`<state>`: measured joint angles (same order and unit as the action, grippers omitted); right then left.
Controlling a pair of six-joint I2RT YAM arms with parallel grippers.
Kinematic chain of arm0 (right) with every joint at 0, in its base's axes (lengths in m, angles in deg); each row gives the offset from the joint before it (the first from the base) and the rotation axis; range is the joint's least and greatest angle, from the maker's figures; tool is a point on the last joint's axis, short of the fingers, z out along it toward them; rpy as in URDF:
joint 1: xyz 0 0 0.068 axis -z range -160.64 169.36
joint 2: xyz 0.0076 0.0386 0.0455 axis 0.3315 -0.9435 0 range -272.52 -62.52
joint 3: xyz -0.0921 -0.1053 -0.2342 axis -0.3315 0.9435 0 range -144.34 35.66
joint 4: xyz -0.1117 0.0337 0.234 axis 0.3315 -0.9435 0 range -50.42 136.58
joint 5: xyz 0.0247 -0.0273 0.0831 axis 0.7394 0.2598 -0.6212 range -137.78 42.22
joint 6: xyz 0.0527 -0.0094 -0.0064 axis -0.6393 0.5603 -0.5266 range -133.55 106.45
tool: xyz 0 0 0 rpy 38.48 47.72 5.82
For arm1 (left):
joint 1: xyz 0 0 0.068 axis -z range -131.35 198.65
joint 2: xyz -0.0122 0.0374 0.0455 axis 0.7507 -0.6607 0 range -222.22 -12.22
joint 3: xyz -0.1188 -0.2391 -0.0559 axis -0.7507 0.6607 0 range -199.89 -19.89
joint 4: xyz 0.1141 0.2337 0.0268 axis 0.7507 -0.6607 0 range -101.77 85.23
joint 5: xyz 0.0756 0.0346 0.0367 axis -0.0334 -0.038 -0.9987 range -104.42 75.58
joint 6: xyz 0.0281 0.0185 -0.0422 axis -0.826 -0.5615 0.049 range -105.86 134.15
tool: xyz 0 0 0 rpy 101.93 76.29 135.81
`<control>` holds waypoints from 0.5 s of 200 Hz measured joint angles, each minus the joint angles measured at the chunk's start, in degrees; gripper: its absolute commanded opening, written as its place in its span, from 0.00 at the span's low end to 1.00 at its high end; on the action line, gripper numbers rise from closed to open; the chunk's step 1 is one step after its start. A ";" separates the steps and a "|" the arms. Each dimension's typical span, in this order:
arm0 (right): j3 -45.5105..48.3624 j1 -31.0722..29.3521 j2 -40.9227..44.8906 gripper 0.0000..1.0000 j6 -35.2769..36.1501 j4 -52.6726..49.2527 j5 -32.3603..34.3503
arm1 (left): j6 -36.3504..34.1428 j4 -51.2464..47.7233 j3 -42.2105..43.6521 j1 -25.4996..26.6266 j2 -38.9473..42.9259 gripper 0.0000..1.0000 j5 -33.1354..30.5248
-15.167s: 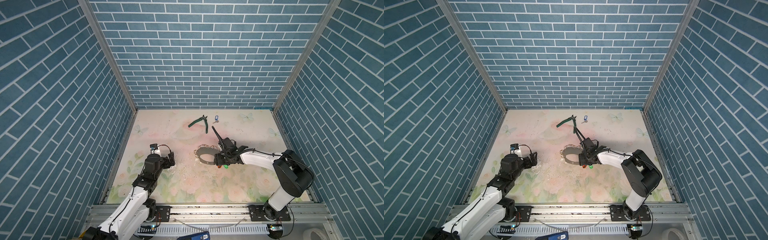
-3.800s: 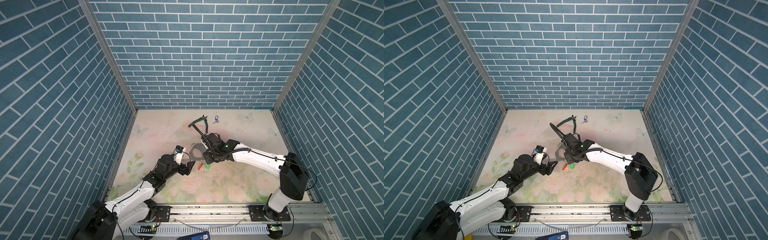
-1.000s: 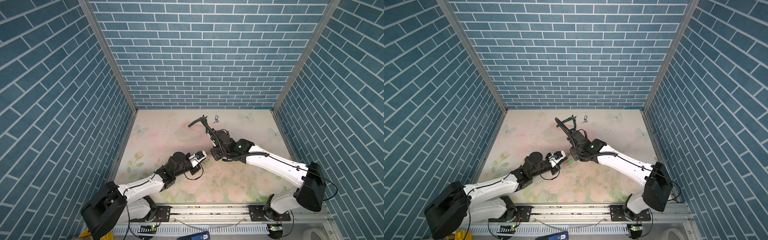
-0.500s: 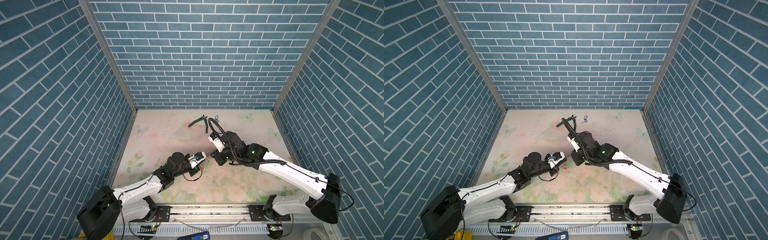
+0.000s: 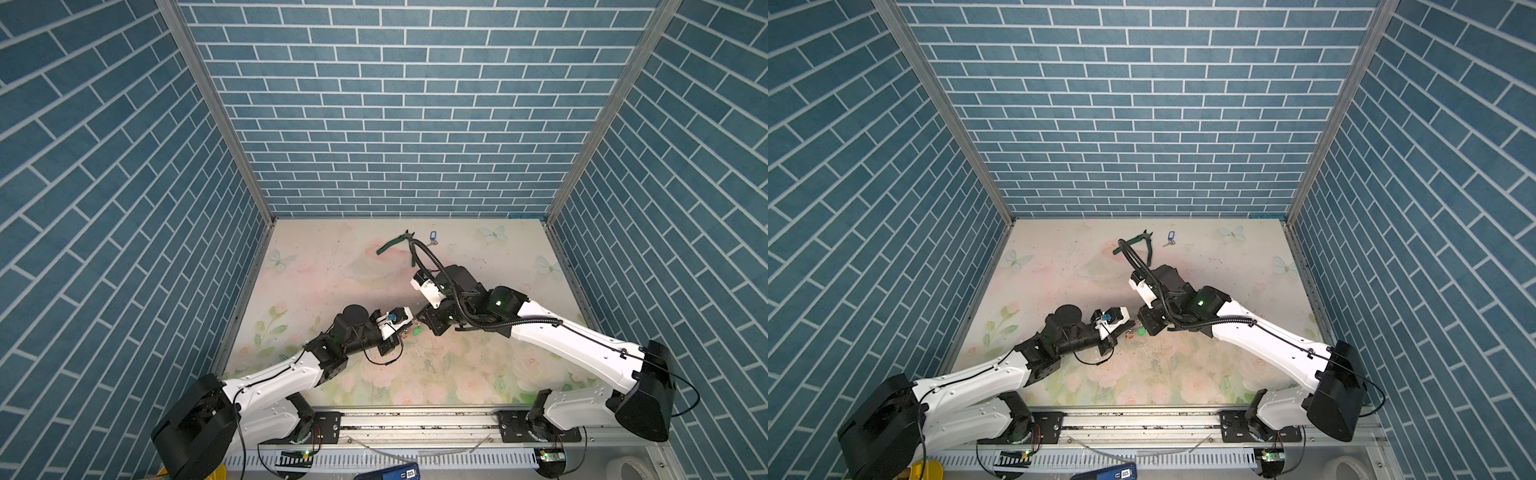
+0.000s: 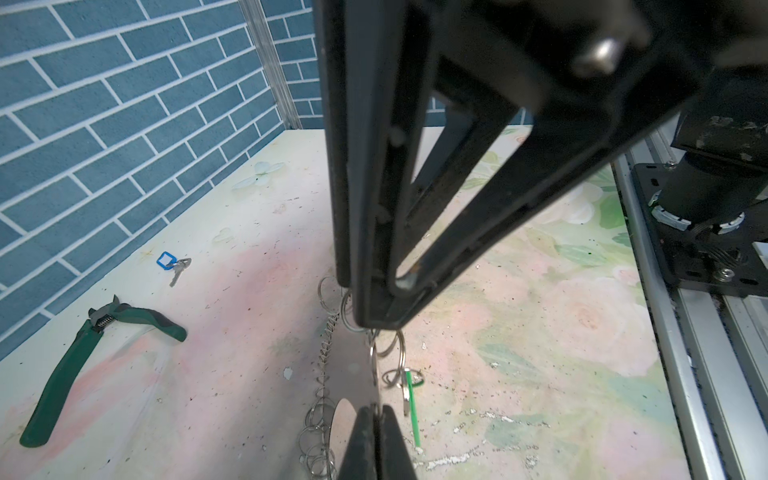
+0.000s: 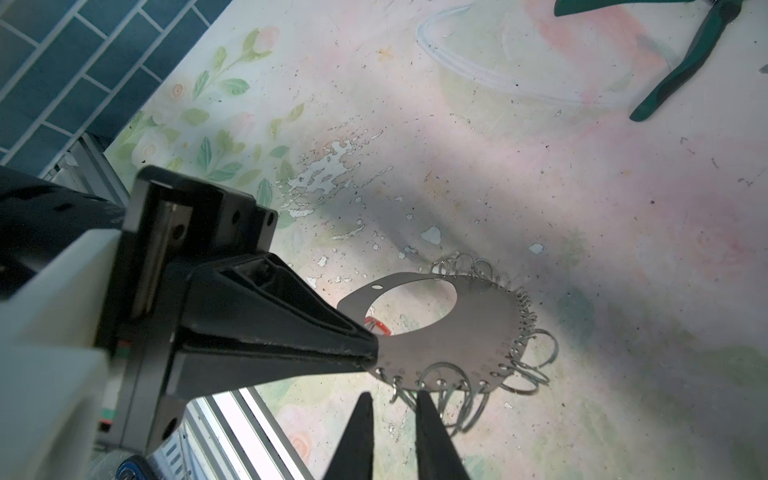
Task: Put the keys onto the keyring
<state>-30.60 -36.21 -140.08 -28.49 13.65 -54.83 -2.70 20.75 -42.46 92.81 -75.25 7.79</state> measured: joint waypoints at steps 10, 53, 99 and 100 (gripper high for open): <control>0.00 0.00 -0.15 0.21 0.02 -0.35 0.17 | -0.13 0.00 0.00 0.00 0.00 0.00 -0.02; 0.00 0.00 -1.27 0.21 0.44 -2.43 0.35 | -0.39 0.00 0.00 0.00 0.00 0.00 0.00; 0.00 0.00 -1.42 0.12 0.85 -2.58 0.13 | -0.44 0.00 0.00 0.00 0.00 0.00 0.00; 0.00 0.00 -1.42 0.12 0.87 -2.58 0.13 | -0.44 0.00 0.00 0.00 0.00 0.00 0.00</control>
<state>-30.60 -36.21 -141.50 -27.62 11.07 -54.70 -3.13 20.75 -42.46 92.81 -75.25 7.79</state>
